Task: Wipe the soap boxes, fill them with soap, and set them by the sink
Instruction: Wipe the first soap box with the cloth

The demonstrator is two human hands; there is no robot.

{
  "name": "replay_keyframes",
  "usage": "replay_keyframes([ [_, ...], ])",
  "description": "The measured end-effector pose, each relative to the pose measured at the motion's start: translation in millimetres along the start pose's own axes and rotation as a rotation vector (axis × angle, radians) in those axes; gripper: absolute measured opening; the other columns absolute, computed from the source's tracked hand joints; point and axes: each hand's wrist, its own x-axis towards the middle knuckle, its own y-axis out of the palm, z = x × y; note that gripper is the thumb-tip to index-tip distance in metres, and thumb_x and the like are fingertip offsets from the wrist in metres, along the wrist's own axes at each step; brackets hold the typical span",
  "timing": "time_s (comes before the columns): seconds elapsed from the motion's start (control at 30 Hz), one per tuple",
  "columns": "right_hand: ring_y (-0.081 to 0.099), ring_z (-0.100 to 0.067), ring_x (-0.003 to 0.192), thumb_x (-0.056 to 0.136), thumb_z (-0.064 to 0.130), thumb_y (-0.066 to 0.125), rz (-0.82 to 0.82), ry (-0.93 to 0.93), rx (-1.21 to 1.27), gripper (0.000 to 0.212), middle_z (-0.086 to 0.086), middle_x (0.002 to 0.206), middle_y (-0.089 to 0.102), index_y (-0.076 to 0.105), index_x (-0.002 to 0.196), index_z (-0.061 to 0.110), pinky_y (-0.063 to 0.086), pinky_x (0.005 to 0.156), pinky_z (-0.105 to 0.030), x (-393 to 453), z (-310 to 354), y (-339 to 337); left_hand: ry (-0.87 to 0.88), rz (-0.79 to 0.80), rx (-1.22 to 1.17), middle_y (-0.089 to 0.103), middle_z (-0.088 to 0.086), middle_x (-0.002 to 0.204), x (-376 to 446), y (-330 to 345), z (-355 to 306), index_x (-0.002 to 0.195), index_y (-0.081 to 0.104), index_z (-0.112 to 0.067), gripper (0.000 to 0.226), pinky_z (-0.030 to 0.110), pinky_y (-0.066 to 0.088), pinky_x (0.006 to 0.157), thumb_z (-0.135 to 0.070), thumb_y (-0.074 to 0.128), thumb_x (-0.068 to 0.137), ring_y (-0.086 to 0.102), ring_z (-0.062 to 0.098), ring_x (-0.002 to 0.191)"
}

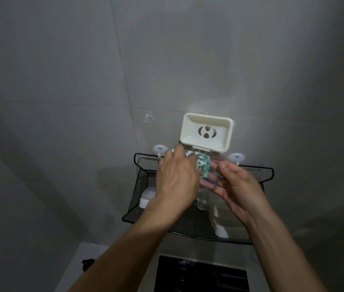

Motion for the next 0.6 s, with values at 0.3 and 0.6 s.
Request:
replay_keyframes([
  [0.3, 0.073, -0.029, 0.100, 0.103, 0.016, 0.045, 0.056, 0.059, 0.000, 0.031, -0.022, 0.119, 0.071, 0.063, 0.123, 0.001, 0.058, 0.088, -0.050, -0.6, 9.7, -4.3, 0.227, 0.184, -0.191, 0.044, 0.002, 0.118, 5.2, -6.9, -2.6, 0.139, 0.054, -0.032, 0.048, 0.038, 0.040, 0.097, -0.019, 0.058, 0.093, 0.045, 0.022, 0.110],
  [0.6, 0.074, -0.028, 0.094, 0.104, 0.013, 0.043, 0.056, 0.050, -0.027, 0.031, -0.022, 0.116, 0.071, 0.064, 0.119, -0.004, 0.060, 0.085, -0.050, 0.8, 7.7, -3.1, 0.361, 0.326, -0.051, 0.044, -0.004, 0.108, 10.5, -25.2, 6.7, 0.117, 0.068, -0.033, 0.034, 0.036, 0.036, 0.090, -0.019, 0.052, 0.091, 0.036, 0.016, 0.099],
])
